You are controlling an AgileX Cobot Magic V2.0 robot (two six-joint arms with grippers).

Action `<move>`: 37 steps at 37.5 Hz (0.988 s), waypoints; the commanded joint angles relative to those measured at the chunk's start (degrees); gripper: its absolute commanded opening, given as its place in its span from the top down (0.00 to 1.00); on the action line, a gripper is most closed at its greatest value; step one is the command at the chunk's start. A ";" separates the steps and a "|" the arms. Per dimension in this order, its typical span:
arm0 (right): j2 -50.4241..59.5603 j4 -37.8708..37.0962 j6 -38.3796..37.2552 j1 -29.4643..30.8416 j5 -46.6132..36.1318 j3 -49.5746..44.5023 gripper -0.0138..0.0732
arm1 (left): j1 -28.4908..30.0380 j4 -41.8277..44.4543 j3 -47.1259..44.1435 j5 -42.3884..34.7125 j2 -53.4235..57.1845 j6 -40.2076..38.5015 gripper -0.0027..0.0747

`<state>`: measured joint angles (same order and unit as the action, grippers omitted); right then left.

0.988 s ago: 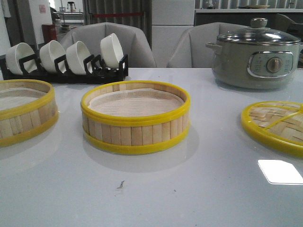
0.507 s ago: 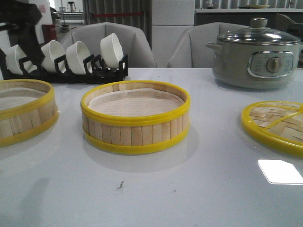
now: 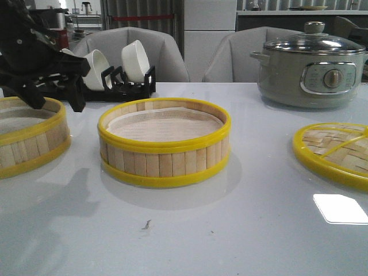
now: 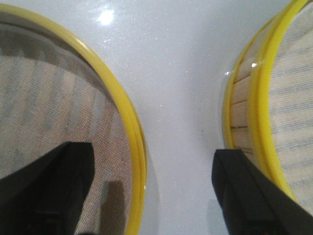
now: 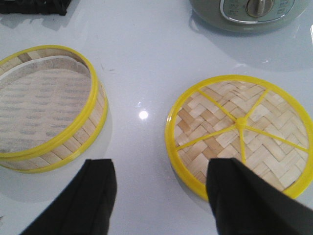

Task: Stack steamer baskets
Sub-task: 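Grip the basket rim with the left gripper and lift it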

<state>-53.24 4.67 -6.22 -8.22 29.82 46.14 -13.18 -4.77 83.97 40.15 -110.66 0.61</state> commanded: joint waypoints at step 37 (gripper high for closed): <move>0.44 -0.02 -0.14 0.40 -4.24 2.04 0.25 | -5.78 4.19 19.42 8.67 0.68 -0.61 0.85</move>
<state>-53.24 4.67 -6.32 -8.22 29.82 46.14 -16.31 -0.75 97.19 49.91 -114.54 0.00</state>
